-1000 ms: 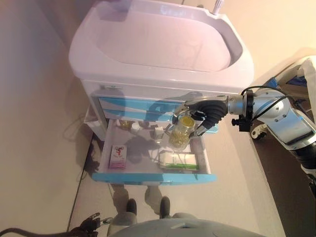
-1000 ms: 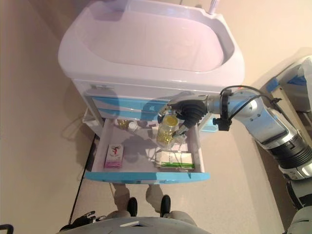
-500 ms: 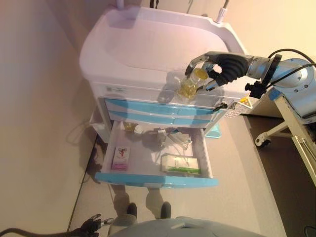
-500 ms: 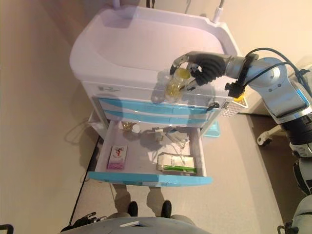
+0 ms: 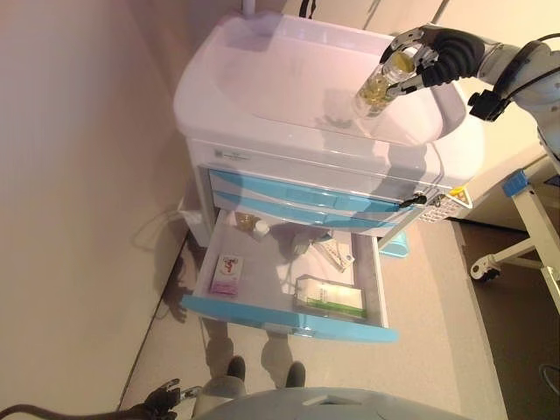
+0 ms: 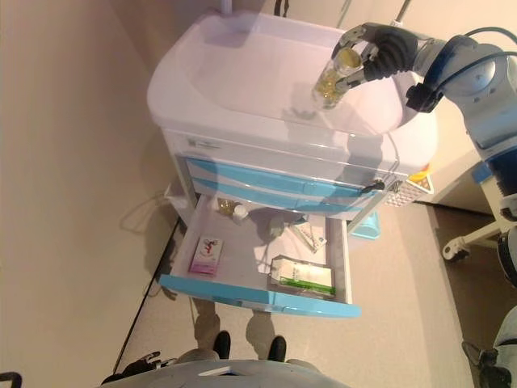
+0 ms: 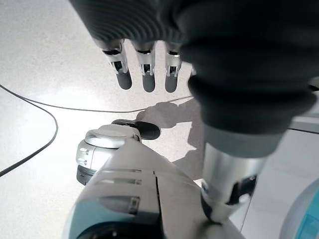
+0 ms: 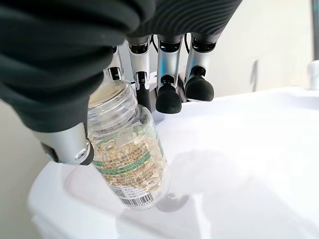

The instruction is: Open the drawer and pick up the medicine

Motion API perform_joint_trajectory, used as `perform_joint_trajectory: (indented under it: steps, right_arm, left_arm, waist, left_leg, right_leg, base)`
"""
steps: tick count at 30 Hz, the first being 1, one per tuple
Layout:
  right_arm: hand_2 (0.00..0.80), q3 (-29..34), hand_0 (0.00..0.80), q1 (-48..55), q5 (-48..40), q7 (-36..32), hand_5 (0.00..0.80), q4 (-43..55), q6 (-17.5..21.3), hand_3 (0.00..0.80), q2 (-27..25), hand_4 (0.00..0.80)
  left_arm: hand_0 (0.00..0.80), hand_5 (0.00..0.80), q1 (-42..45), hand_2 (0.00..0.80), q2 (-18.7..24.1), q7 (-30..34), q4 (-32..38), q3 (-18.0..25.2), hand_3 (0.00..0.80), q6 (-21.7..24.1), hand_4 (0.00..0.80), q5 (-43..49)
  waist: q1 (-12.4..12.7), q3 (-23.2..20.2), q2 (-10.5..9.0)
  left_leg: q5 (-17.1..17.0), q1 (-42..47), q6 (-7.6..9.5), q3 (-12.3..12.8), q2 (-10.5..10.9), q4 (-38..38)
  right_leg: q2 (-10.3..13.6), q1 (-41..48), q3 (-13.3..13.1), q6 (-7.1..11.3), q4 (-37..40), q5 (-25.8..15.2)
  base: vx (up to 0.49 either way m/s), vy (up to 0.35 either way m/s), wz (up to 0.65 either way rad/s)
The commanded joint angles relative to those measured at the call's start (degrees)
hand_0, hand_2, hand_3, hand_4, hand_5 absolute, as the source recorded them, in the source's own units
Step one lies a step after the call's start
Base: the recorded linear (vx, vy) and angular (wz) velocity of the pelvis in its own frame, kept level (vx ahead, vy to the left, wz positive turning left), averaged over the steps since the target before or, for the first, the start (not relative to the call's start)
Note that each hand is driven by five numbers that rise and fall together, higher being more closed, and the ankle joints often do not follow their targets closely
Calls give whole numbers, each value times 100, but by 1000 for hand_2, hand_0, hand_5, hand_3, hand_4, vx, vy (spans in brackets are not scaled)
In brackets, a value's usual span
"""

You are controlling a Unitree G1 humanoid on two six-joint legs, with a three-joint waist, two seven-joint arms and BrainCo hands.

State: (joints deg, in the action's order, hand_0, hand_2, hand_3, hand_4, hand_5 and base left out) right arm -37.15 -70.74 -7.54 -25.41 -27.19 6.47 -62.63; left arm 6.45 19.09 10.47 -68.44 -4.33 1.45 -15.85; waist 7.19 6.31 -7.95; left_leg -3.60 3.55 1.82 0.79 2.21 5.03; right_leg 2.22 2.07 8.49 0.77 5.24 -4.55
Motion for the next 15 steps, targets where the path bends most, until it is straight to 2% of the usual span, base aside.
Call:
perform_joint_trajectory:
  steps: [1, 8, 15]
  right_arm:
    - [800, -424, 800, -984, 151, 409, 800, -510, -93, 800, -310, 800]
    - [800, -903, 800, -1402, 390, 362, 800, -1403, -266, 800, -237, 800]
    - [800, -974, 800, -1447, 748, 476, 800, -2259, -124, 800, -22, 800]
  left_arm:
    - [0, 0, 66, 0, 172, 55, -142, -267, 0, -95, 0, -55]
    - [0, 0, 23, 0, 246, 84, -82, -344, 0, -209, 0, -63]
    - [0, 0, -11, 0, 270, 86, -93, -470, 0, -178, 0, -80]
  waist:
    - [275, -155, -112]
    - [414, -111, -129]
    - [580, -33, -114]
  left_leg:
    - [394, -9, 0, -402, 160, -3]
    - [362, -53, -12, -512, 172, -3]
    - [341, -97, -18, -617, 173, -3]
  right_leg:
    - [44, 223, 206, 246, -456, 408]
    - [62, 231, 329, 233, -465, 425]
    - [86, 237, 456, 237, -463, 436]
  base:
    - [43, -6, 10]
    - [34, -5, 13]
    - [23, -8, 10]
